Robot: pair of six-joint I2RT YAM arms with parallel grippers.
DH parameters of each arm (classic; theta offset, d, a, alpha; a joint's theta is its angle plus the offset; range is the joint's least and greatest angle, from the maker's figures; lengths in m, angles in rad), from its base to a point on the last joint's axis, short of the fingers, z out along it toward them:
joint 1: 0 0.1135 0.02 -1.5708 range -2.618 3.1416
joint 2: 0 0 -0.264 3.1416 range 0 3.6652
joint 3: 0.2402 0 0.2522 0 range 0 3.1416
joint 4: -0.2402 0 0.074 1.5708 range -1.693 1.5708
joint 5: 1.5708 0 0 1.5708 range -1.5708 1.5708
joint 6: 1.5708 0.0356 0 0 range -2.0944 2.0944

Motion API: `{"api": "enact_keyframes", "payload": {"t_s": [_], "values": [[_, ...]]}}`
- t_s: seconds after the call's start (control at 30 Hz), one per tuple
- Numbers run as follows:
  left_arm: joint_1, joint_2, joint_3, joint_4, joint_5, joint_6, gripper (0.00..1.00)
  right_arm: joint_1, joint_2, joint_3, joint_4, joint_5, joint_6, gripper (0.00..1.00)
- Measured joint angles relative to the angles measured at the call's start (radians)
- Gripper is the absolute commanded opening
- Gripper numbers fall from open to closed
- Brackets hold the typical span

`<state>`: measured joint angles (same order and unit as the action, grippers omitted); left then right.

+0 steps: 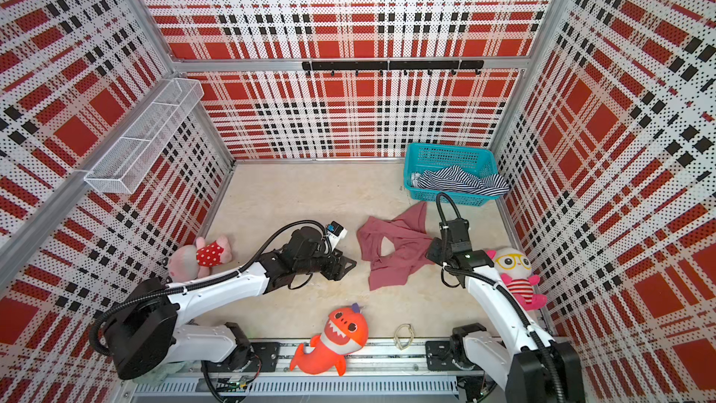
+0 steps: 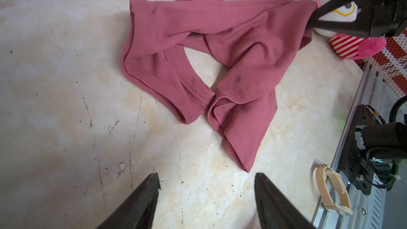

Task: Fold and stack tank tops
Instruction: Smooth out the tank top at the center of the table.

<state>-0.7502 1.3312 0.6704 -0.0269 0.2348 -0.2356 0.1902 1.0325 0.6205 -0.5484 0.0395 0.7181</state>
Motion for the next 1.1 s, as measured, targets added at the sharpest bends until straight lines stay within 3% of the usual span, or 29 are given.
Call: {"api": "enact_keyframes", "payload": {"t_s": [0.23,0.33,0.4,0.63,0.73,0.8,0.97,1.1], "values": [[0.022,0.163,0.034,0.057,-0.002,-0.128,0.25,-0.001,0.023,-0.001,0.028,-0.034,-0.003,0.00],[-0.011,0.259,0.074,0.064,-0.001,-0.167,0.21,-0.001,0.023,-0.001,0.041,-0.040,-0.004,0.00],[-0.041,0.304,0.105,0.067,0.007,-0.185,0.22,-0.001,0.023,-0.001,0.043,-0.040,-0.005,0.00],[-0.122,0.383,0.177,0.087,0.055,-0.216,0.48,-0.001,0.017,0.000,0.044,-0.035,-0.019,0.00],[-0.142,0.436,0.219,0.086,0.067,-0.224,0.49,-0.001,0.017,0.000,0.045,-0.036,-0.021,0.00],[-0.152,0.475,0.246,0.085,0.075,-0.228,0.41,-0.001,0.017,0.003,0.045,-0.037,-0.024,0.00],[-0.159,0.531,0.280,0.068,0.074,-0.230,0.00,-0.001,0.017,0.069,0.035,-0.061,-0.045,0.00],[-0.145,0.534,0.293,0.045,0.050,-0.220,0.00,0.008,0.017,0.193,0.028,-0.097,-0.071,0.00]]}}
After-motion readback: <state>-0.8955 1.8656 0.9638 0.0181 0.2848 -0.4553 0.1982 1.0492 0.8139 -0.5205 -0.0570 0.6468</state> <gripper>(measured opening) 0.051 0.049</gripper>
